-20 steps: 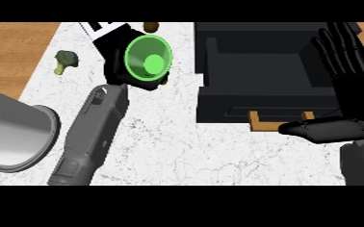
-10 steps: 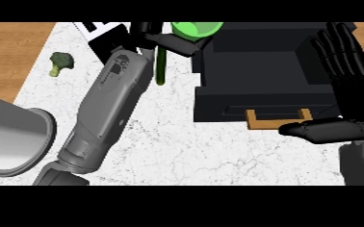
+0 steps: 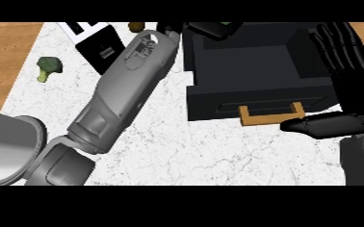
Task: Pick up the cup, place it into the drawer and close the drawer
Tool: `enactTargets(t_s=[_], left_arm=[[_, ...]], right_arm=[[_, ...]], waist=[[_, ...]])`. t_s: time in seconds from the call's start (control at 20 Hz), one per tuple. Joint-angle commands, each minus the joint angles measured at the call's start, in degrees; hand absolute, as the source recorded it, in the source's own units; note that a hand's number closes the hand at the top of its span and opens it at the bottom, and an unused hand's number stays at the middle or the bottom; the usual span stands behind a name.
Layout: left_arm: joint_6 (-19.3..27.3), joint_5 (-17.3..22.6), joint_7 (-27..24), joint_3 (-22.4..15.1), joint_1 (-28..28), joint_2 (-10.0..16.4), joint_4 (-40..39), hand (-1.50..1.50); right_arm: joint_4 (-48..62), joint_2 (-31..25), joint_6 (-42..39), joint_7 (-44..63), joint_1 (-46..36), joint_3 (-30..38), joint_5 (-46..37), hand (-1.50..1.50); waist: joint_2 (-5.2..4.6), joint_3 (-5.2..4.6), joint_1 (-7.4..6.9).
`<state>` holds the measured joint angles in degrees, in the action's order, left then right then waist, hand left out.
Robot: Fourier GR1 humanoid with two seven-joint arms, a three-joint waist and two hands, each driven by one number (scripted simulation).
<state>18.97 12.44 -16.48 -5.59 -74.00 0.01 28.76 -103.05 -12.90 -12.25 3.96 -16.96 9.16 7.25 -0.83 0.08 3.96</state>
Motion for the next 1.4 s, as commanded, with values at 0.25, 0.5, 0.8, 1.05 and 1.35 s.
enactTargets(t_s=[0.25, 0.5, 0.8, 1.05, 1.35], left_arm=[[-1.4, 3.8, 6.6, -9.4, -4.7, 0.0, -11.3, 1.50], [-4.5, 5.0, 6.2, -12.9, -2.7, 0.0, -12.9, 1.50], [-3.6, 10.0, 1.1, -13.3, 1.1, 0.0, -9.9, -1.50], [-5.0, 15.9, -3.2, -12.1, 2.3, 0.0, -6.4, -1.50], [-4.0, 21.4, -9.7, -9.6, 2.0, 0.0, -4.8, -1.50]], right_arm=[[-0.2, 0.8, -0.9, 0.3, -2.0, -2.5, 0.0, -1.50], [1.2, 1.0, -1.2, 0.1, -4.0, -2.5, 0.7, -1.50], [-1.2, 2.7, -2.1, 2.3, -6.6, -6.0, 2.1, -1.50], [1.2, 2.8, -10.8, 0.9, -7.4, -9.9, 8.7, 1.50], [1.0, -2.4, -21.1, 6.9, -5.6, -16.4, 11.5, 1.50]], waist=[[-1.08, 0.10, 5.00], [-1.78, 0.09, 6.47], [-1.93, -0.07, 8.50], [-2.25, -0.03, 8.29], [-1.25, -0.14, 6.01]])
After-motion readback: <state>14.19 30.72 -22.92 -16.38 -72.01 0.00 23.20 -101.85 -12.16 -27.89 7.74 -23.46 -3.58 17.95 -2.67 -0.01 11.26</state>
